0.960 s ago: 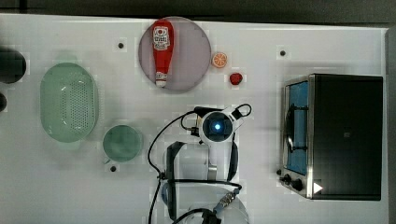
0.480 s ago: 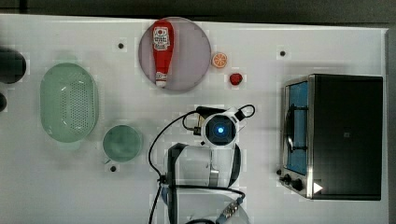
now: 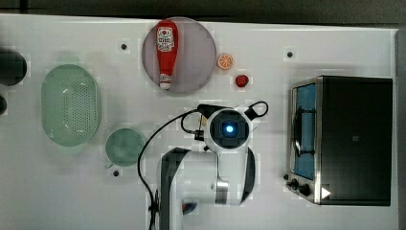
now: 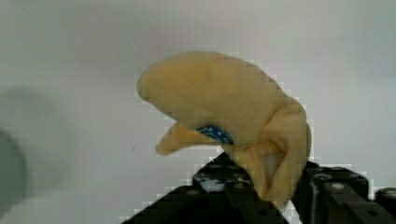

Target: Pick Banana and place it in mug.

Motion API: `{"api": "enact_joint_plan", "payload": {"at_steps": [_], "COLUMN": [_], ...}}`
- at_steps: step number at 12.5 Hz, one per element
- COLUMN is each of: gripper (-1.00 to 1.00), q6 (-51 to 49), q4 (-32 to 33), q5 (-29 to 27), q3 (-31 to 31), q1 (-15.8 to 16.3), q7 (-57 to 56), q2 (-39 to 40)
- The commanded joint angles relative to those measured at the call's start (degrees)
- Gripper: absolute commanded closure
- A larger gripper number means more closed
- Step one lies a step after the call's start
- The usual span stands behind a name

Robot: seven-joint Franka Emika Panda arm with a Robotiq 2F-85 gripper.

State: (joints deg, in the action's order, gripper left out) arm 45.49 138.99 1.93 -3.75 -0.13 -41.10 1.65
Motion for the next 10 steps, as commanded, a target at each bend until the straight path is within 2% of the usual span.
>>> {"api": "enact_joint_plan", "payload": {"at_steps": [1, 5, 8, 10], "gripper": [0.38, 0.38, 0.38, 0.38], "q6": [-11.90, -26.68, -36.76, -37.34], "q4": [-6.06, -14.39, -19.74, -20.07], "q5": [-0.59, -0.59, -0.78, -2.36], "q3": [-1.36, -0.98, 2.59, 6.69], "q1": [-0.68, -0.39, 1.09, 2.18], "q7": [-1.60, -0.62, 6.72, 13.39], "q2": [-9.76, -17.20, -16.93, -16.38]}}
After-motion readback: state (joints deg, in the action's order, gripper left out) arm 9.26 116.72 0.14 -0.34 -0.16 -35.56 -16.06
